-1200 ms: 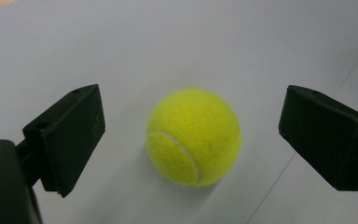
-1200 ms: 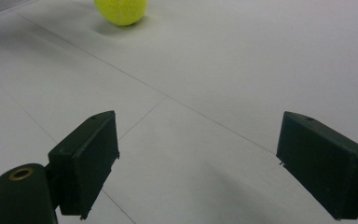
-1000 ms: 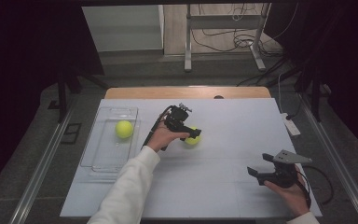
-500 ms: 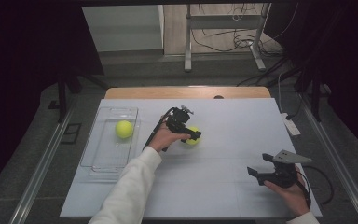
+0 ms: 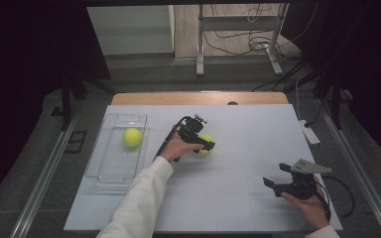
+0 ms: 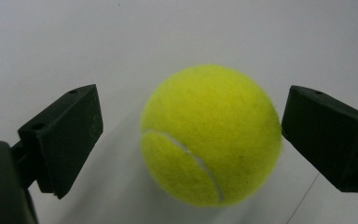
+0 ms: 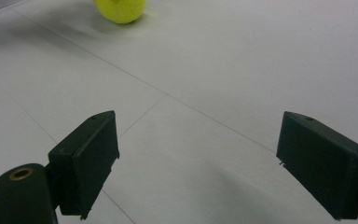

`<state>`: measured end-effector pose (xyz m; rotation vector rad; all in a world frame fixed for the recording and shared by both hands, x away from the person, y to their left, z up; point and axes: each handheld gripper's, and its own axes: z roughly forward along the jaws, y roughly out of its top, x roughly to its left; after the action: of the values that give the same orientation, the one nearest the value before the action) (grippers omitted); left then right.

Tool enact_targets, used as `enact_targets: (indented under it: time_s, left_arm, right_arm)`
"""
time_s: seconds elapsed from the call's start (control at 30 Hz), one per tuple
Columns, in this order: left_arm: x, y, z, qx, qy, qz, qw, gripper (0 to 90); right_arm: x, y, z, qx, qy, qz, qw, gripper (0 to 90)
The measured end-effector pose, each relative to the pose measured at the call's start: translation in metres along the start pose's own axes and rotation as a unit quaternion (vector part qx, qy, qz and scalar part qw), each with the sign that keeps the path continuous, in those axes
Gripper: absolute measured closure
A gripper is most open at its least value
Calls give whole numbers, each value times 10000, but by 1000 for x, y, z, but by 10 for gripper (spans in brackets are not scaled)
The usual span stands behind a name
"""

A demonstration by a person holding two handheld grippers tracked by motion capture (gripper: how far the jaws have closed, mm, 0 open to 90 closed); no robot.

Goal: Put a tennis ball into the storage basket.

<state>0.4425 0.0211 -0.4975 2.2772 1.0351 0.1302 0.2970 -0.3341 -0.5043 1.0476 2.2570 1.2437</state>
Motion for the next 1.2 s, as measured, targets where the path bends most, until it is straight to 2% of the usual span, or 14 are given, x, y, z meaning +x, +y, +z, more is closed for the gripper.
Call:
enact_targets:
  time_s: [0.27, 0.4, 0.57, 0.8, 0.93, 1.2]
  left_arm:
    - [0, -1, 3, 76, -12, 30, 10000, 102]
    - [0, -2, 4, 85, -24, 52, 9999, 154]
    - [-1, -2, 1, -10, -72, 62, 10000, 263]
    - [-2, -2, -1, 13, -59, 78, 10000, 275]
    - [-1, -2, -1, -21, 37, 72, 10000, 278]
    - [0, -2, -7, -114, 27, 58, 9999, 279]
  right_arm:
    - [0, 0, 0, 19, -12, -18, 10000, 130]
    - [0, 0, 0, 6, -5, -5, 10000, 129]
    - [0, 0, 0, 18, -15, -13, 10000, 130]
    - [0, 0, 0, 15, -18, -13, 10000, 130]
    - [0, 0, 0, 2, -13, -7, 10000, 130]
    - [0, 0, 0, -1, -15, -10, 10000, 130]
